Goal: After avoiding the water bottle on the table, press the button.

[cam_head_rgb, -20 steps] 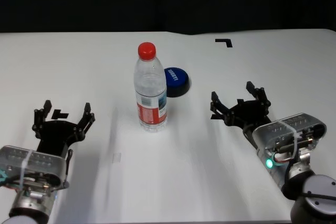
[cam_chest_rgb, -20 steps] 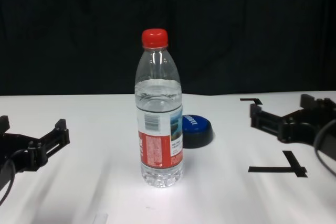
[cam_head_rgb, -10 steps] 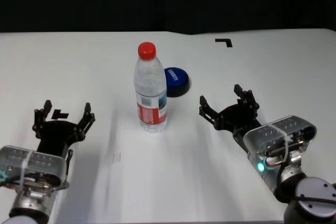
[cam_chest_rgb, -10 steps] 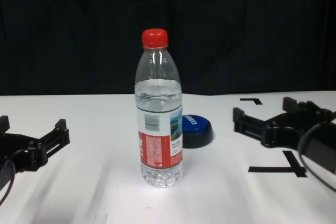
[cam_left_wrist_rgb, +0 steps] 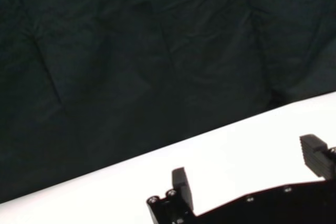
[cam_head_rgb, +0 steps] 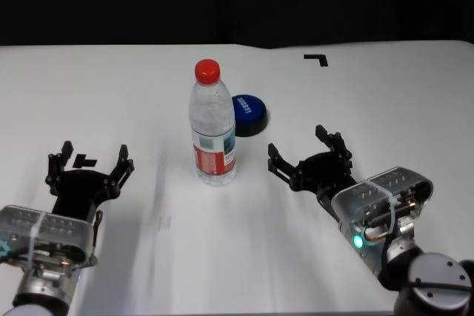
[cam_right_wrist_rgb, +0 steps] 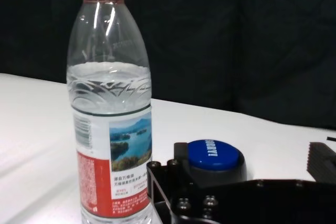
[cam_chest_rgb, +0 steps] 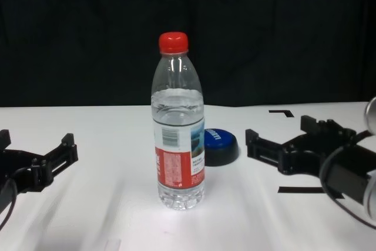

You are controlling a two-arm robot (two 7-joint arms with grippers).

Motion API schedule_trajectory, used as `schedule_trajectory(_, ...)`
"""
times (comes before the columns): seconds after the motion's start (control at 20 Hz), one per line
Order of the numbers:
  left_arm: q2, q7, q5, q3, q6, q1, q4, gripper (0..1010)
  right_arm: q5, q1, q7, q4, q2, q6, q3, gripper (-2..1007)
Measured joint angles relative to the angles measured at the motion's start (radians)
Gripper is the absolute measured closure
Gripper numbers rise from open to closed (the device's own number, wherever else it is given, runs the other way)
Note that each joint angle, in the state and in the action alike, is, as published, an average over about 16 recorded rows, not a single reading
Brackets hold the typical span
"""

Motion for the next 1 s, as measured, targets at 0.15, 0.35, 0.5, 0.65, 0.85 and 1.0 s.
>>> schedule_trajectory(0.15, 0.000, 0.000, 0.000, 0.000, 0.000, 0.000, 0.000, 7, 0.001, -0.002, 0.000, 0.001, 0.002, 0.001, -0.004, 3)
schedule_trajectory(0.35, 0.000, 0.000, 0.000, 0.000, 0.000, 0.000, 0.000, 7, 0.000, -0.005, -0.002, 0.001, 0.003, 0.002, -0.007, 2)
schedule_trajectory(0.5, 0.000, 0.000, 0.000, 0.000, 0.000, 0.000, 0.000, 7, -0.001, -0.008, -0.004, 0.000, 0.003, 0.002, -0.008, 3)
schedule_trajectory(0.65, 0.000, 0.000, 0.000, 0.000, 0.000, 0.000, 0.000, 7, -0.002, -0.010, -0.007, 0.000, 0.004, 0.002, -0.008, 2)
schedule_trajectory(0.85, 0.000, 0.000, 0.000, 0.000, 0.000, 0.000, 0.000, 7, -0.004, -0.012, -0.009, 0.000, 0.005, 0.001, -0.007, 2)
schedule_trajectory(1.0, 0.000, 0.000, 0.000, 0.000, 0.000, 0.000, 0.000, 7, -0.005, -0.012, -0.010, 0.000, 0.005, 0.000, -0.007, 2)
